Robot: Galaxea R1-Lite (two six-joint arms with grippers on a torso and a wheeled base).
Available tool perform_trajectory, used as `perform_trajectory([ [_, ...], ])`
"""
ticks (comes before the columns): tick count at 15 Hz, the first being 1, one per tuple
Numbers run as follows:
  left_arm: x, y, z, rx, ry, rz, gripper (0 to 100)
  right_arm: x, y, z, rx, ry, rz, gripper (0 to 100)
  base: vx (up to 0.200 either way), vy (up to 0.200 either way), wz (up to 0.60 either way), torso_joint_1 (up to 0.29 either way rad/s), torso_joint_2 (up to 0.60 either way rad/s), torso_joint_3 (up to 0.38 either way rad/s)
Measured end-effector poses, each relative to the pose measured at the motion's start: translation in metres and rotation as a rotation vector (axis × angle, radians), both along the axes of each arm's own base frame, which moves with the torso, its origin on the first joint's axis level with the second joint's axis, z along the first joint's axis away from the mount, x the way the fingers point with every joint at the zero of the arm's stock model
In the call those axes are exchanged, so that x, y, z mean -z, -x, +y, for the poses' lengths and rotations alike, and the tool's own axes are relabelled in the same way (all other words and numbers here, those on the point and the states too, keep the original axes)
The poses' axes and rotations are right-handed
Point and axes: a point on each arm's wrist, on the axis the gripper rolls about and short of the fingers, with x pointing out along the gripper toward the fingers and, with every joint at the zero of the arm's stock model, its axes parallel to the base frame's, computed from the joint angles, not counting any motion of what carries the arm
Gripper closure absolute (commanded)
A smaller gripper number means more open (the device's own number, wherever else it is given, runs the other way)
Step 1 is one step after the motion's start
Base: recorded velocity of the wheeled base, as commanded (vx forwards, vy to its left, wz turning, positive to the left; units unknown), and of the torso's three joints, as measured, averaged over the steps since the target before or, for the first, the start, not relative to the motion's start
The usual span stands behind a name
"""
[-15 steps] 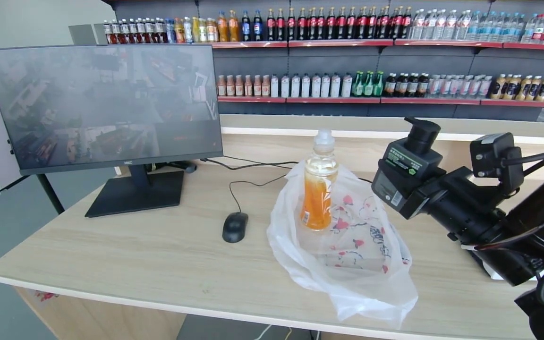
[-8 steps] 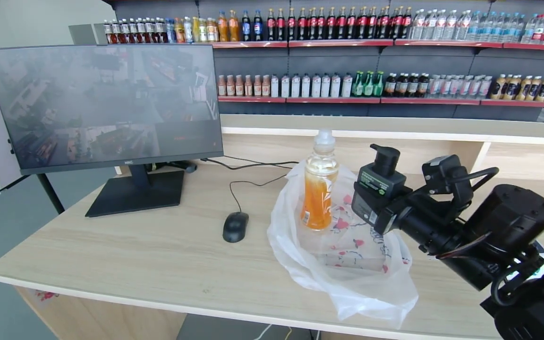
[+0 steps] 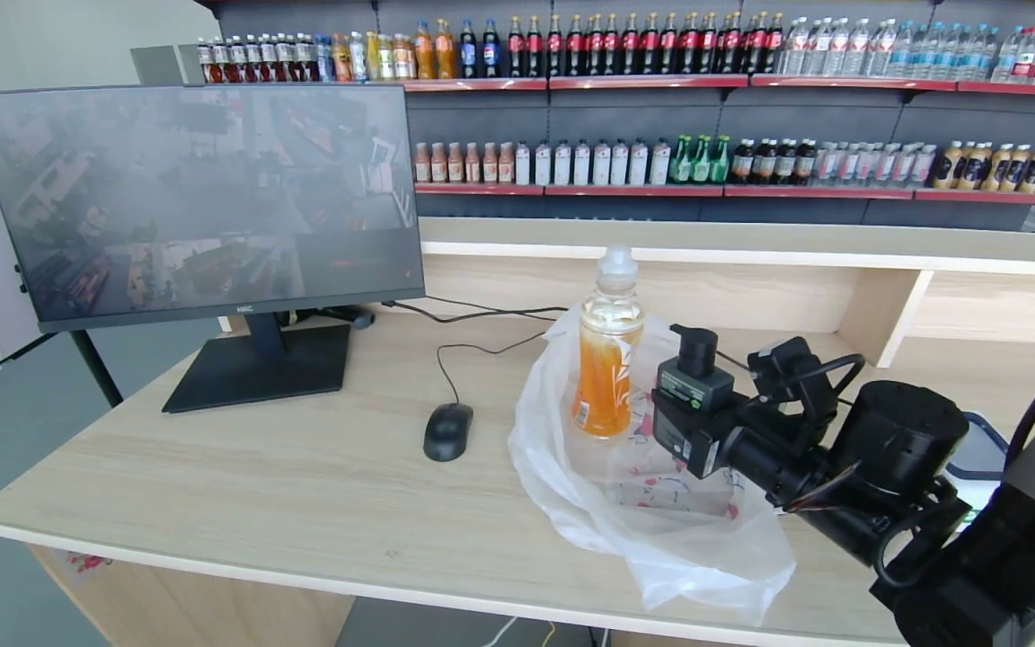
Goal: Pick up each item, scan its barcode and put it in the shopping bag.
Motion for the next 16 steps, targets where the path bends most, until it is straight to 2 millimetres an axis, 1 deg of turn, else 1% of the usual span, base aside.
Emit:
perform_trajectory([
  [6, 0.0, 0.0, 0.0, 0.0, 0.0, 0.0, 100, 0.014, -0.007, 0.002, 0.005, 0.014, 0.038, 100, 0.0, 0.0, 0.0, 0.0, 0.0, 0.0],
  [9, 0.0, 0.0, 0.0, 0.0, 0.001, 0.0, 100, 0.014, -0.019, -0.003, 0.033, 0.003, 0.023, 100, 0.0, 0.0, 0.0, 0.0, 0.0, 0.0],
  [13, 0.0, 0.0, 0.0, 0.0, 0.001, 0.0, 100, 0.021, -0.026, -0.003, 0.04, 0.006, 0.033, 100, 0.0, 0.0, 0.0, 0.0, 0.0, 0.0],
  [16, 0.0, 0.0, 0.0, 0.0, 0.0, 0.0, 100, 0.022, -0.032, -0.001, 0.043, 0.003, 0.023, 100, 0.0, 0.0, 0.0, 0.0, 0.0, 0.0],
])
